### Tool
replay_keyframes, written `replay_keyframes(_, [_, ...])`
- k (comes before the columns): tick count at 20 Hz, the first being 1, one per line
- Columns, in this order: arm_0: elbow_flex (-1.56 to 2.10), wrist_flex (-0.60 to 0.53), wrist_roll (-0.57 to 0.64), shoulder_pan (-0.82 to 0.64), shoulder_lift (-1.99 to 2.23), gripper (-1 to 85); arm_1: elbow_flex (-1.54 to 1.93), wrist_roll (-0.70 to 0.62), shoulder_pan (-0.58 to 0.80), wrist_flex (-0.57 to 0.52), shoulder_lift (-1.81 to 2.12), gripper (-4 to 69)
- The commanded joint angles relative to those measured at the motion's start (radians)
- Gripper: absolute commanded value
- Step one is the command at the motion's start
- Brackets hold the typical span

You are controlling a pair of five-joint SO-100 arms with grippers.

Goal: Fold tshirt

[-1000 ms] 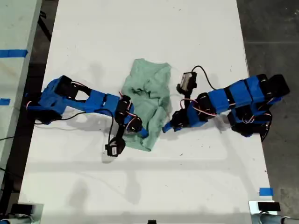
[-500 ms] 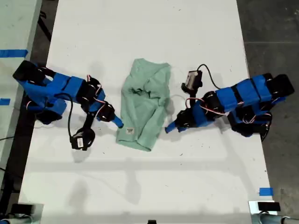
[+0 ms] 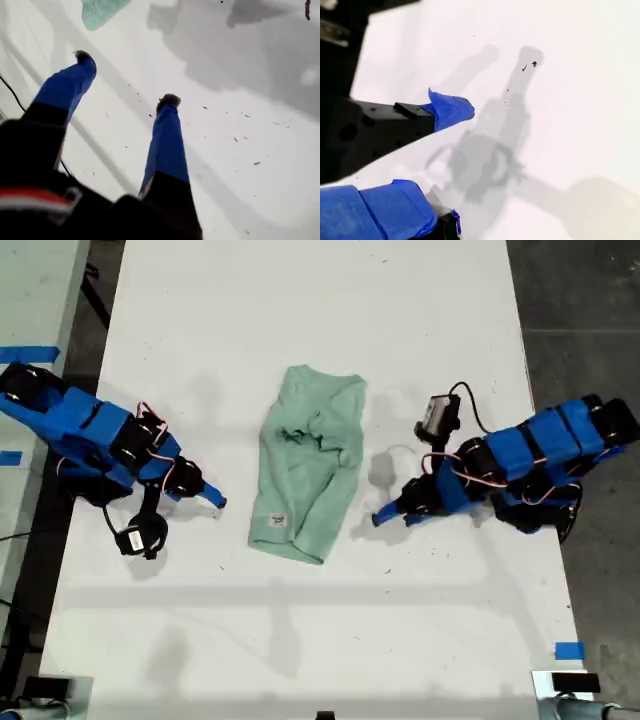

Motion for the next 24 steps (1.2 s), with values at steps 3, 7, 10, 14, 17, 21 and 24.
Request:
replay_keyframes(3, [-0.284,-0.026,0.184,-0.061,-0.207,29.4,-0.222,-0.084,0.018,-0.058,-0.199,25.5])
replay_keyframes(7, [-0.666,-0.063,0.357,-0.117,-0.598,30.8,-0.67,-0.187,0.054,0.011,-0.617,26.6])
replay_keyframes(10, [-0.742,-0.117,0.38,-0.135,-0.747,31.5,-0.94,-0.222,0.063,0.083,-0.856,27.1])
replay_keyframes(14, [-0.692,-0.202,0.344,-0.126,-0.81,30.8,-1.094,-0.241,0.074,0.098,-1.034,27.5])
replay_keyframes(17, [-0.644,-0.308,0.319,-0.129,-0.888,30.7,-1.173,-0.252,0.083,0.084,-1.154,28.5])
replay_keyframes(21, [-0.681,-0.405,0.296,-0.127,-1.052,26.9,-1.204,-0.244,0.098,0.055,-1.29,28.5])
replay_keyframes(24, [-0.683,-0.495,0.284,-0.106,-1.101,13.4,-1.212,-0.216,0.095,0.04,-1.356,13.4])
